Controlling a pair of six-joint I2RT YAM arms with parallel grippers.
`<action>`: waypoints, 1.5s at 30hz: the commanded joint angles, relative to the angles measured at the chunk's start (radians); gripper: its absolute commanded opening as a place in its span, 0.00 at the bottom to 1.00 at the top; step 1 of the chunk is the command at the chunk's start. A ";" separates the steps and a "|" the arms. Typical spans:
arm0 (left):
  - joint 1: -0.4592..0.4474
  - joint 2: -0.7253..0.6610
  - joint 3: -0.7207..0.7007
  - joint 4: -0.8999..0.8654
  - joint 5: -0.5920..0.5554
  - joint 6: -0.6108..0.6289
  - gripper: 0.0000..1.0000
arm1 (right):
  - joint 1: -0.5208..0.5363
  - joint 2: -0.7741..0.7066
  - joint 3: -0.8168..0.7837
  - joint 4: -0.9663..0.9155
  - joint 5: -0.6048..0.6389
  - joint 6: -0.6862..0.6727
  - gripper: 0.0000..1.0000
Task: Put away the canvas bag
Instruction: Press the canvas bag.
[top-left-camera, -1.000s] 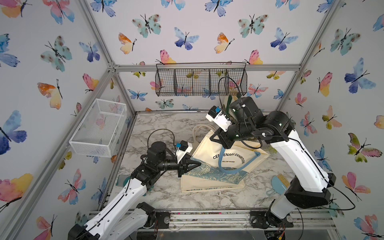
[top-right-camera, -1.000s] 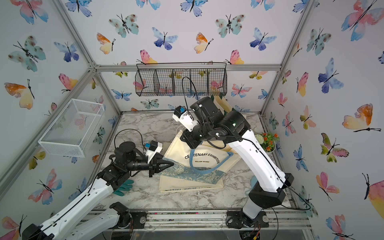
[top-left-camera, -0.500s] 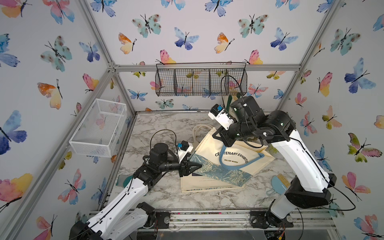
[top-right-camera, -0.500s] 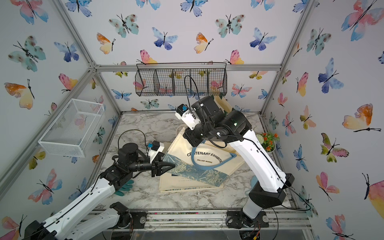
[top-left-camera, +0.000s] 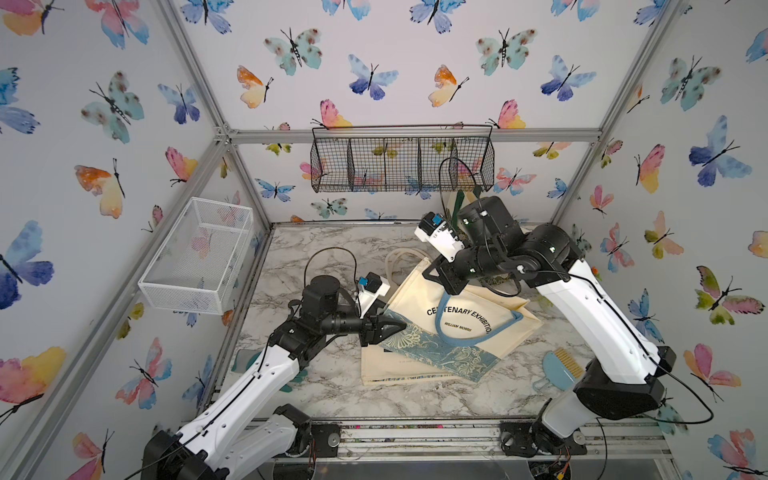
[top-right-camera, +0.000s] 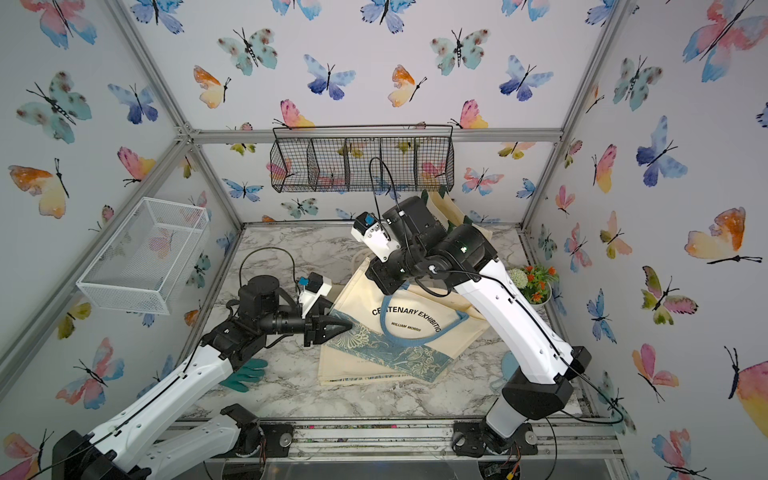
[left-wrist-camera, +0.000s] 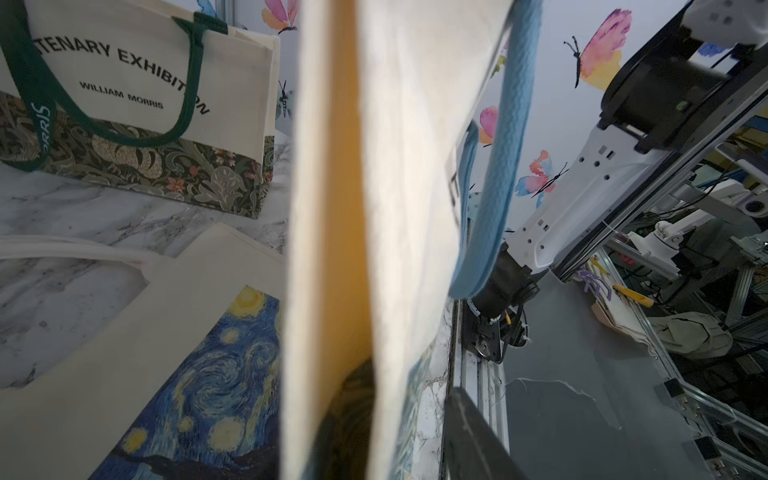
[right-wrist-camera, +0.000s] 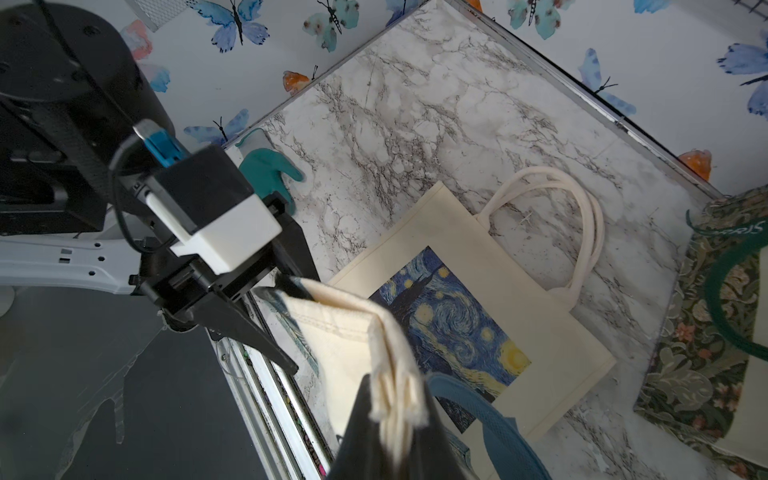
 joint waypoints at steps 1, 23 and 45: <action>-0.007 0.032 0.080 -0.011 0.083 0.011 0.46 | -0.006 -0.018 -0.054 0.068 -0.057 -0.008 0.04; -0.014 0.061 0.126 -0.059 0.084 0.111 0.00 | -0.006 -0.123 -0.316 0.192 -0.388 -0.074 0.17; -0.013 0.059 0.145 -0.113 0.062 0.154 0.00 | -0.006 -0.300 -0.581 0.213 -0.213 -0.075 0.29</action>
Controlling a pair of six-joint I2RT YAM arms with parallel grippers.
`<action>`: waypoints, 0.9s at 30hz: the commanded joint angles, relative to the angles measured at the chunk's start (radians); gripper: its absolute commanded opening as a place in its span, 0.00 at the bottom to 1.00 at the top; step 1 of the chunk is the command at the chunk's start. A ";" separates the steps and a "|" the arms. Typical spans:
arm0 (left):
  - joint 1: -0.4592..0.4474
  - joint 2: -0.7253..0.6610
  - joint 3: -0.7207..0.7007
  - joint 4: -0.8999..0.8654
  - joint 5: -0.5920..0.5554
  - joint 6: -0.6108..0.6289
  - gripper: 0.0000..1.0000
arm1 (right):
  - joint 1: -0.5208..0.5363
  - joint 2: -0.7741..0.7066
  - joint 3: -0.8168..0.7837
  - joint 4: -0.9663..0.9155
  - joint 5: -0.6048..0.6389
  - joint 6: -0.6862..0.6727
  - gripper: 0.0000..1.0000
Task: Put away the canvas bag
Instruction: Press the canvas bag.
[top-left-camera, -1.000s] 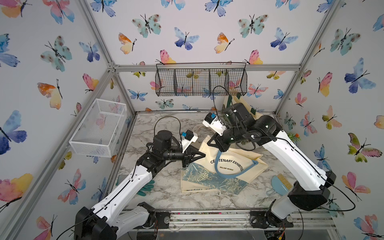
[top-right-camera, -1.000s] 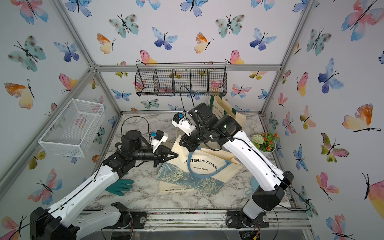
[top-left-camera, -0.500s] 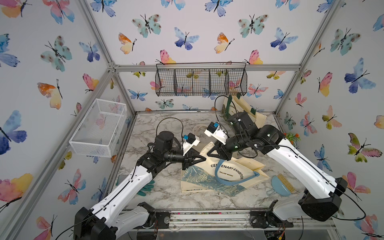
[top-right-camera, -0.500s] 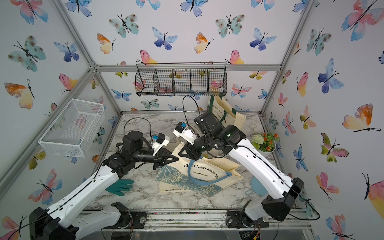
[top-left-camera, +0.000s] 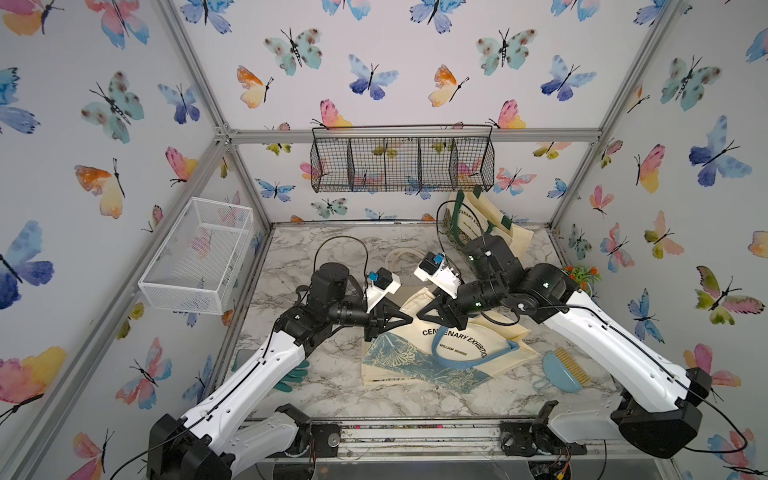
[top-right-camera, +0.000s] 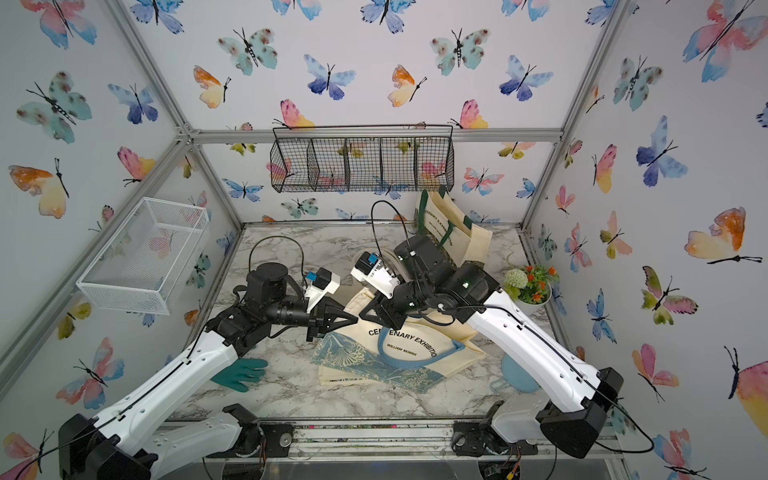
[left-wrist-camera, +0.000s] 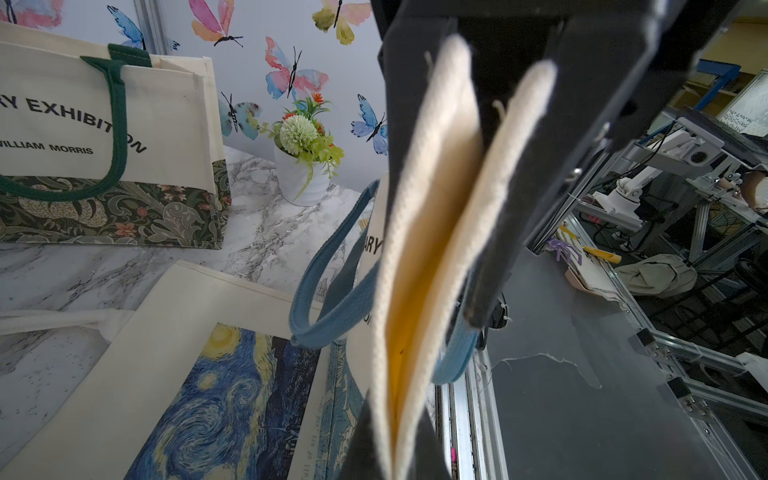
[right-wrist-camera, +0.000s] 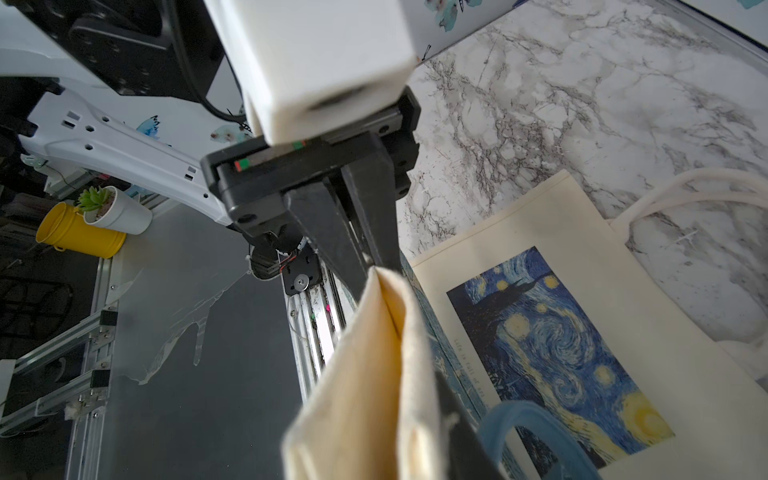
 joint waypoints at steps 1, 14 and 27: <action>0.009 -0.014 0.038 -0.018 -0.017 0.017 0.00 | -0.002 -0.031 -0.031 -0.094 0.073 -0.017 0.29; 0.007 -0.013 0.043 0.037 0.054 -0.018 0.43 | -0.001 -0.017 0.026 -0.119 0.015 -0.029 0.02; 0.006 0.066 0.134 0.098 0.144 -0.051 0.47 | -0.002 0.003 0.046 -0.150 -0.075 -0.048 0.02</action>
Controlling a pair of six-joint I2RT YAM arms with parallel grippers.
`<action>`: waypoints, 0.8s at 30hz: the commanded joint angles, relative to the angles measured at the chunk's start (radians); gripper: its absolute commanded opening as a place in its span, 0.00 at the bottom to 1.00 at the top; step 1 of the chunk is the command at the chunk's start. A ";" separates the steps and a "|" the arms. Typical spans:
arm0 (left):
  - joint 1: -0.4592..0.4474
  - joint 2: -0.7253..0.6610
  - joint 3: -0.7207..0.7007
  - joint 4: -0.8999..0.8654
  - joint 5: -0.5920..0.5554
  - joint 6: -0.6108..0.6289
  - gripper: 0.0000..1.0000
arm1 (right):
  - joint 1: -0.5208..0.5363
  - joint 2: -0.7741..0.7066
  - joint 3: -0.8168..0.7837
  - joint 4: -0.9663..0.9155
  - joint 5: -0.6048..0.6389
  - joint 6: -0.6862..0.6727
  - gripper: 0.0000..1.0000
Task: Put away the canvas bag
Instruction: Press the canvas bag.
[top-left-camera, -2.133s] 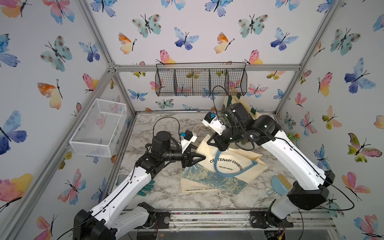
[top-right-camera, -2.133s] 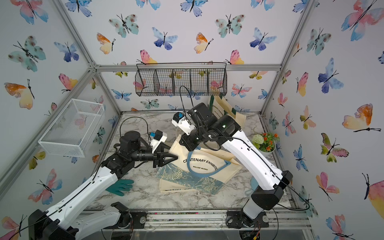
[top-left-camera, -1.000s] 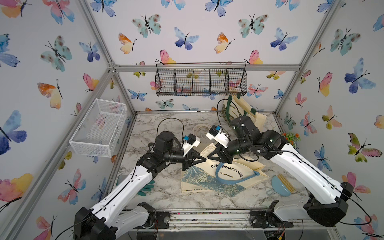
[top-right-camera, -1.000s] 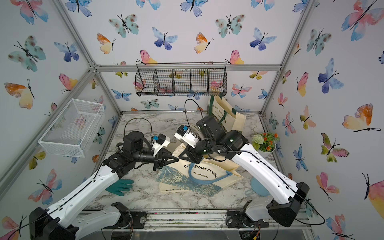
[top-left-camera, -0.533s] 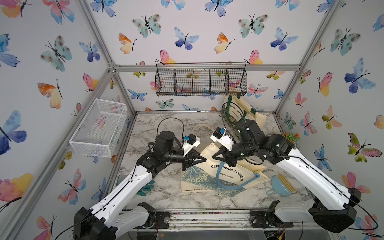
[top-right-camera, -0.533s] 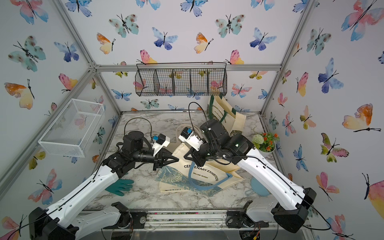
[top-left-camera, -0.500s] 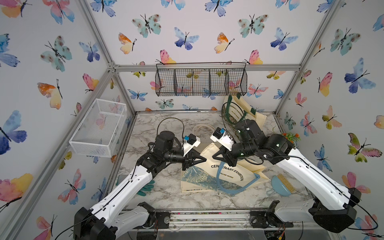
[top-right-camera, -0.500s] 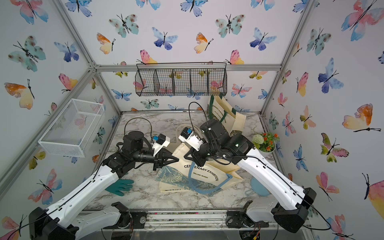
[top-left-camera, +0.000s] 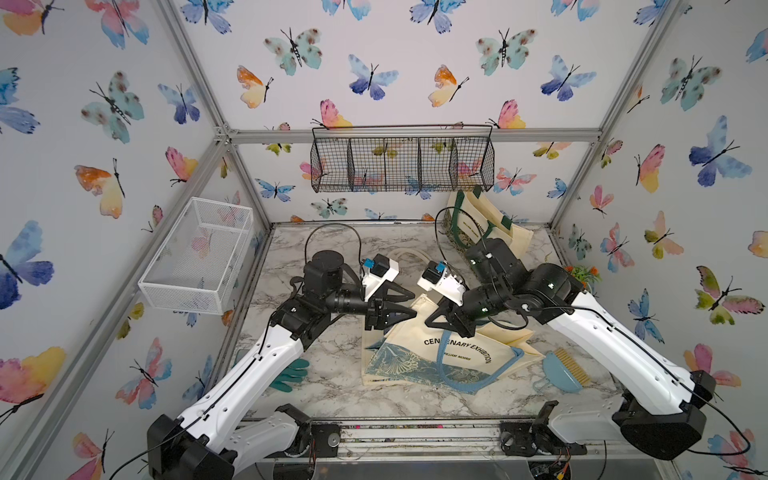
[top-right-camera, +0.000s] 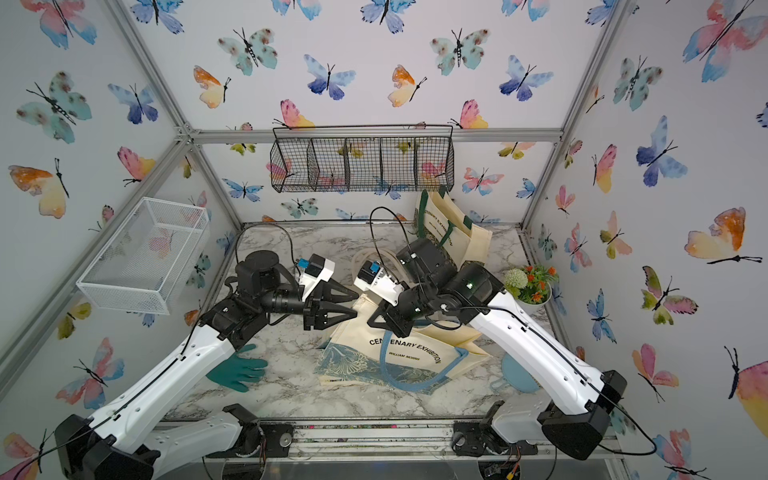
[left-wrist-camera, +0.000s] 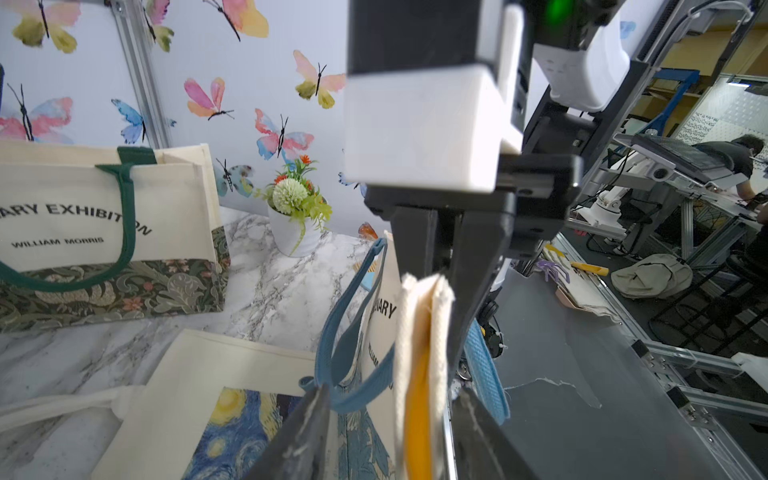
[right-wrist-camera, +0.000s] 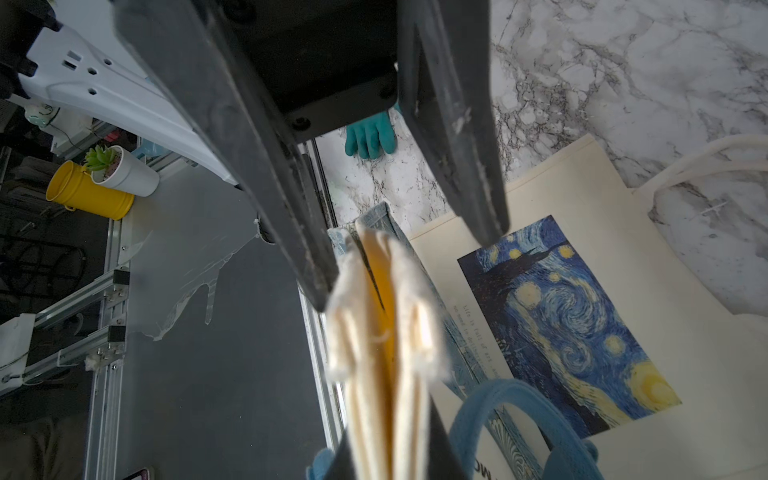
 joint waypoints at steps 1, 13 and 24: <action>0.002 0.032 0.021 0.018 0.071 -0.011 0.45 | -0.001 -0.003 0.021 -0.033 -0.033 0.001 0.02; -0.020 0.070 0.039 0.056 0.135 -0.046 0.39 | -0.002 0.054 0.071 -0.025 -0.051 0.004 0.02; -0.026 0.087 0.050 0.039 0.140 -0.035 0.12 | -0.001 0.066 0.078 -0.009 -0.056 0.012 0.02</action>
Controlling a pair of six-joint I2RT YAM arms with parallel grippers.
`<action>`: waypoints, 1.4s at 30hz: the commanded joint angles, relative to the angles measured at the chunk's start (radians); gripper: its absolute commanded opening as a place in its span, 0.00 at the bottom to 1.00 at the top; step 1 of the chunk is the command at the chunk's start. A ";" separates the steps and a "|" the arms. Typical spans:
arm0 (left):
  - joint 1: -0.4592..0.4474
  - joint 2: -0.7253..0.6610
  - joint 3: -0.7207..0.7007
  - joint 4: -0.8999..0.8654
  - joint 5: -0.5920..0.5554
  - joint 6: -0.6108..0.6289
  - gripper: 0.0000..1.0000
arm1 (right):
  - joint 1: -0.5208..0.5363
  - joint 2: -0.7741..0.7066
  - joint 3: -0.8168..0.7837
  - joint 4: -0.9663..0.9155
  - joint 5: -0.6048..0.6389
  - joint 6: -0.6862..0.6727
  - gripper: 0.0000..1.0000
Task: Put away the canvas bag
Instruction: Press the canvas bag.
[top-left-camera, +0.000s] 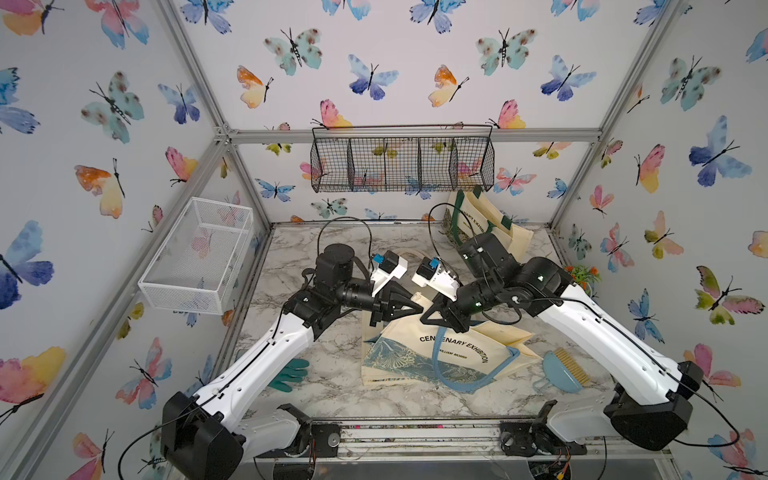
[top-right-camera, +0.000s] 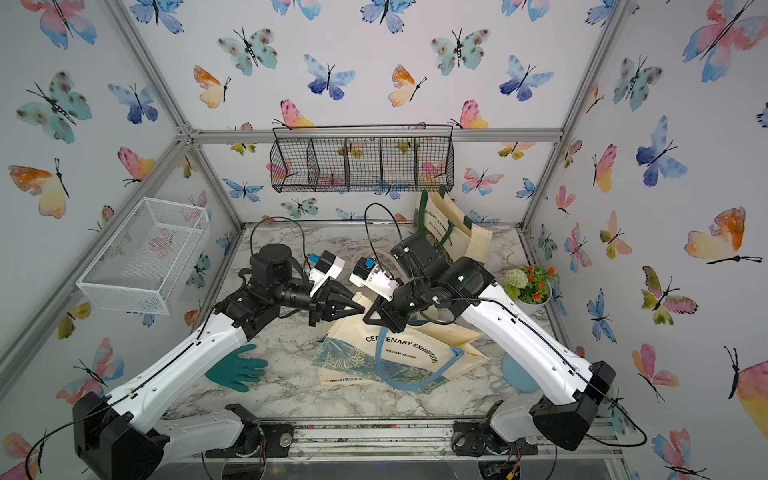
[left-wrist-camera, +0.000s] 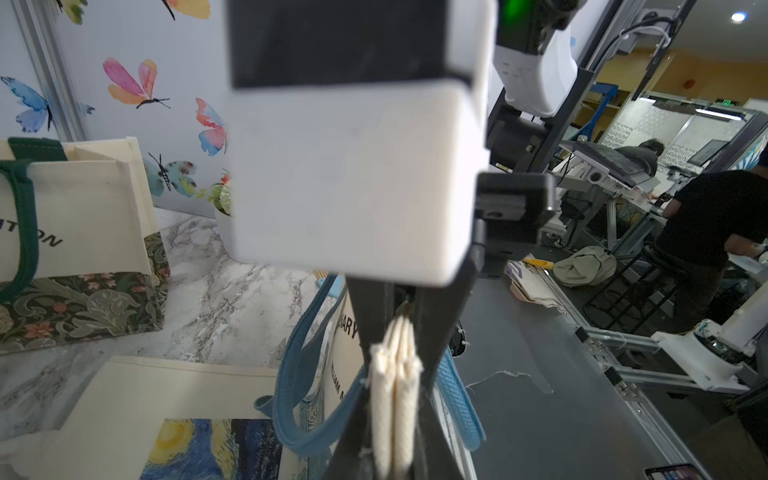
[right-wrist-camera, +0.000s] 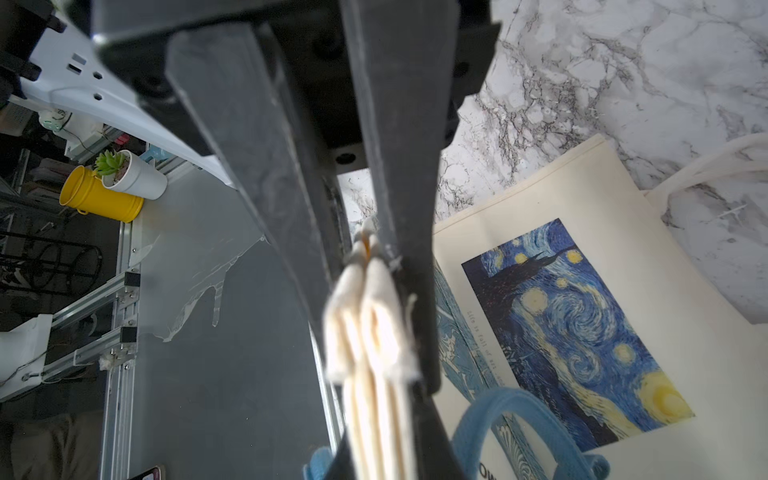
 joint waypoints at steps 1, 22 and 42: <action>-0.006 0.004 0.014 0.007 0.027 0.009 0.10 | 0.000 0.008 0.030 0.004 -0.033 0.011 0.02; -0.021 0.012 0.063 -0.148 -0.011 0.165 0.00 | 0.000 0.007 -0.012 0.026 -0.045 0.018 0.12; 0.275 -0.063 0.167 -0.101 0.061 0.135 0.00 | 0.000 -0.165 -0.242 -0.019 -0.050 0.009 0.33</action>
